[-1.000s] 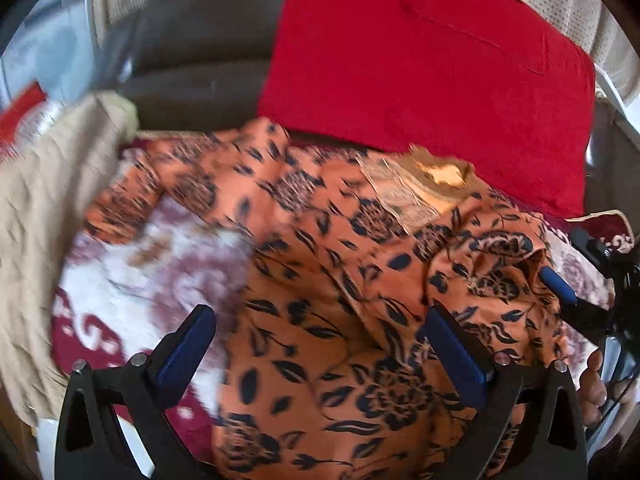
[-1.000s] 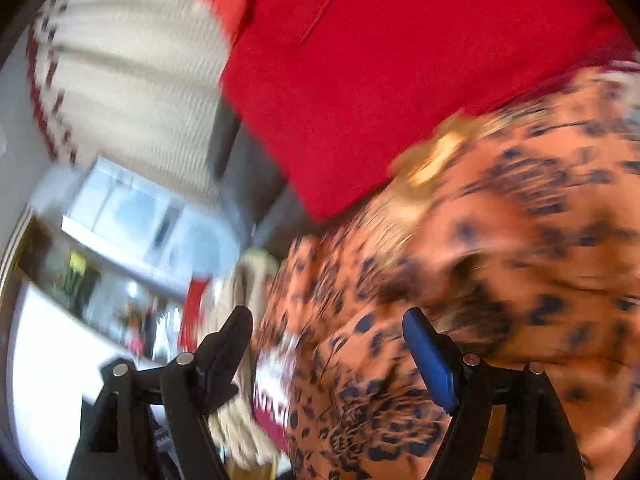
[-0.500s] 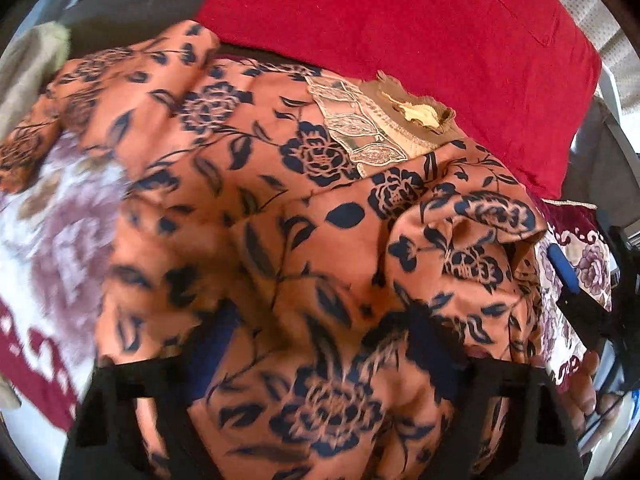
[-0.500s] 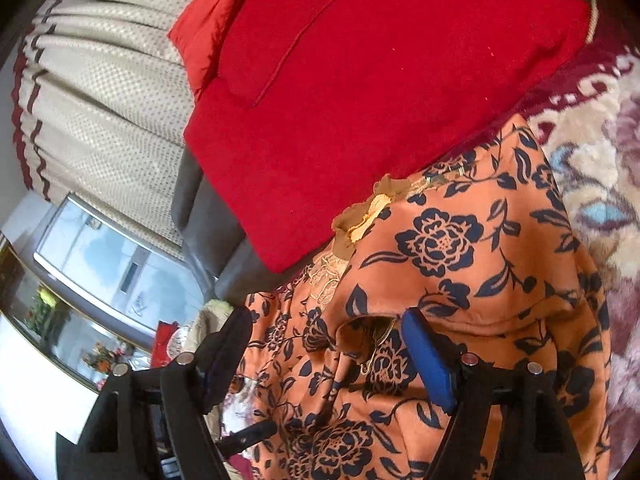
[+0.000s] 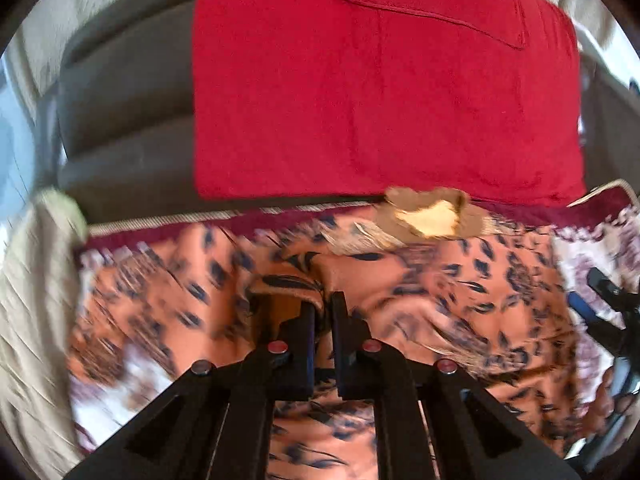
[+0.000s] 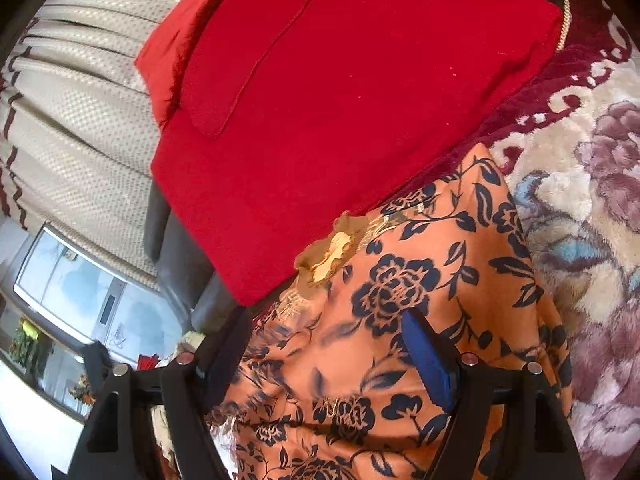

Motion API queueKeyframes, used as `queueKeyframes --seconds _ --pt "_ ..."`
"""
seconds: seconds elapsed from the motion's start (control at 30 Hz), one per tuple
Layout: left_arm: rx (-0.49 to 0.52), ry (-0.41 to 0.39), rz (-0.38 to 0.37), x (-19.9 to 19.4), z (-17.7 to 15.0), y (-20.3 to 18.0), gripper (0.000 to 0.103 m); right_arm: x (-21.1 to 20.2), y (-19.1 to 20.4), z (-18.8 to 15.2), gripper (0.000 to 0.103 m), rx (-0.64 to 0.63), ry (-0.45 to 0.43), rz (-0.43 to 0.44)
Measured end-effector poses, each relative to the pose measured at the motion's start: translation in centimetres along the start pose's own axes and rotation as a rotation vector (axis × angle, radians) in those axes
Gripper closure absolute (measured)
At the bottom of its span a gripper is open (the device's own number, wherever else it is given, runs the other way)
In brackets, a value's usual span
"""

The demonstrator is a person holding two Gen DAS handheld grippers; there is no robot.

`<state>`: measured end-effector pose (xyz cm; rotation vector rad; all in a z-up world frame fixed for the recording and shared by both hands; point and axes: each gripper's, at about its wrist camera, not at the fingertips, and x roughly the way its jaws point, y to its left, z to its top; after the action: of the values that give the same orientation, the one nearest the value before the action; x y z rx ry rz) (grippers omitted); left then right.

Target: Fold small clothes

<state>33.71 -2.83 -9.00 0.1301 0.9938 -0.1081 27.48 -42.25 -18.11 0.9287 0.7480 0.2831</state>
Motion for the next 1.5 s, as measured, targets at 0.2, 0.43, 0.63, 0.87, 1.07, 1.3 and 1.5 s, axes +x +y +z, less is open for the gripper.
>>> queueKeyframes --seconds 0.2,0.43,0.63,0.87,1.07,1.3,1.5 --pt "-0.014 0.141 0.034 2.6 -0.3 2.7 0.085 3.2 -0.1 -0.6 0.023 -0.031 0.117 -0.052" --pt "-0.184 0.069 0.081 -2.4 -3.9 12.8 0.061 4.7 0.7 -1.7 0.023 -0.103 0.161 -0.107" --pt "-0.39 0.046 0.16 -6.0 -7.8 23.1 0.039 3.1 3.7 -2.5 0.023 -0.179 0.095 0.06" --pt "-0.631 0.111 0.073 -2.8 -12.3 28.5 0.035 5.2 4.8 -4.2 0.023 -0.176 0.152 0.068" --pt "-0.8 0.157 -0.04 2.1 -14.1 28.6 0.035 5.6 5.0 -4.8 0.023 -0.198 0.15 0.051" --pt "-0.971 0.138 -0.098 6.5 -14.5 30.4 0.093 5.7 4.8 -4.3 0.023 -0.203 0.137 0.041" --pt "-0.851 0.035 -0.058 3.8 -11.4 29.9 0.1 4.5 4.2 -3.8 0.023 -0.224 0.098 0.023"
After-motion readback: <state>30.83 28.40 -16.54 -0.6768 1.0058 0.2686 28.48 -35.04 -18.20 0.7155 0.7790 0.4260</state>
